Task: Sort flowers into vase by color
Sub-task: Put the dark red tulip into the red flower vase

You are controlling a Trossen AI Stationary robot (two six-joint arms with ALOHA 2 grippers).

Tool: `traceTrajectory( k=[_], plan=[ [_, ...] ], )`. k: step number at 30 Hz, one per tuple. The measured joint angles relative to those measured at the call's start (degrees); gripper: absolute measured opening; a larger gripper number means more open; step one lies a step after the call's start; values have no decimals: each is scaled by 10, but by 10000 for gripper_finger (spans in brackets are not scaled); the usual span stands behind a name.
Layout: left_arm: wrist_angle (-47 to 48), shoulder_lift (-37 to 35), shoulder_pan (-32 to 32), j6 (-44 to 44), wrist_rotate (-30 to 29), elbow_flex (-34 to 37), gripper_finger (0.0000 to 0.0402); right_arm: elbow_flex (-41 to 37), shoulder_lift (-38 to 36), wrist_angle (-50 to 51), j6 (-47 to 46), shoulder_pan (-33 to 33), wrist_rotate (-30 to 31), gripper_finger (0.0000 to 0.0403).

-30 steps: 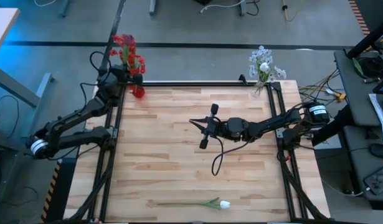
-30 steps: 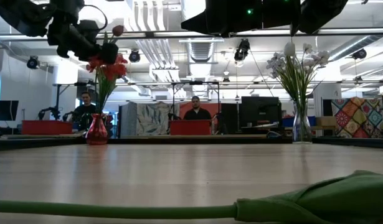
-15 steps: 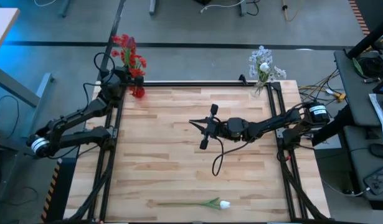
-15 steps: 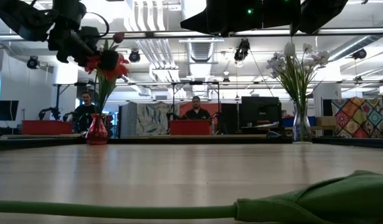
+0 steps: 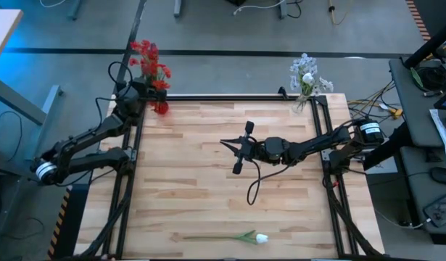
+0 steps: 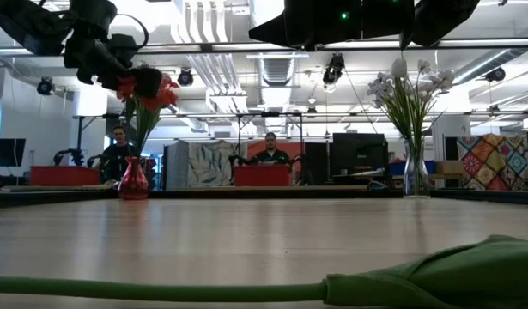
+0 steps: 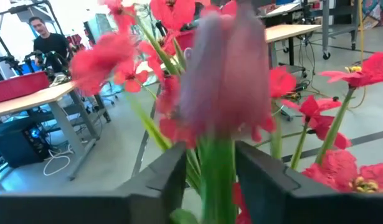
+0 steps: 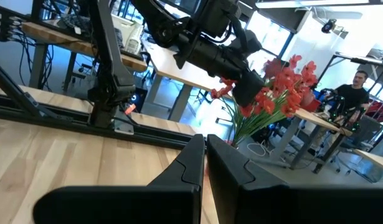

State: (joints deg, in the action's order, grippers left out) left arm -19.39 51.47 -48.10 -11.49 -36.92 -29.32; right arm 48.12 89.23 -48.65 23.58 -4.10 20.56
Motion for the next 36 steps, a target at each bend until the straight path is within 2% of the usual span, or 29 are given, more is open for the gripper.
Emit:
traceTrajectory(
  k=[5,10,29,36],
  plan=[
    [9,-6,0,0,4,0,162,0,0,0,0,0,0,12],
    [17,-19,0,-4,18,0,182,0,0,0,0,0,0,12],
    [74,-140,5,-15,108,0,186,0,0,2,-4,0,0,12],
    [88,-176,5,-36,119,-9,186,0,0,4,-5,0,0,12]
  ],
)
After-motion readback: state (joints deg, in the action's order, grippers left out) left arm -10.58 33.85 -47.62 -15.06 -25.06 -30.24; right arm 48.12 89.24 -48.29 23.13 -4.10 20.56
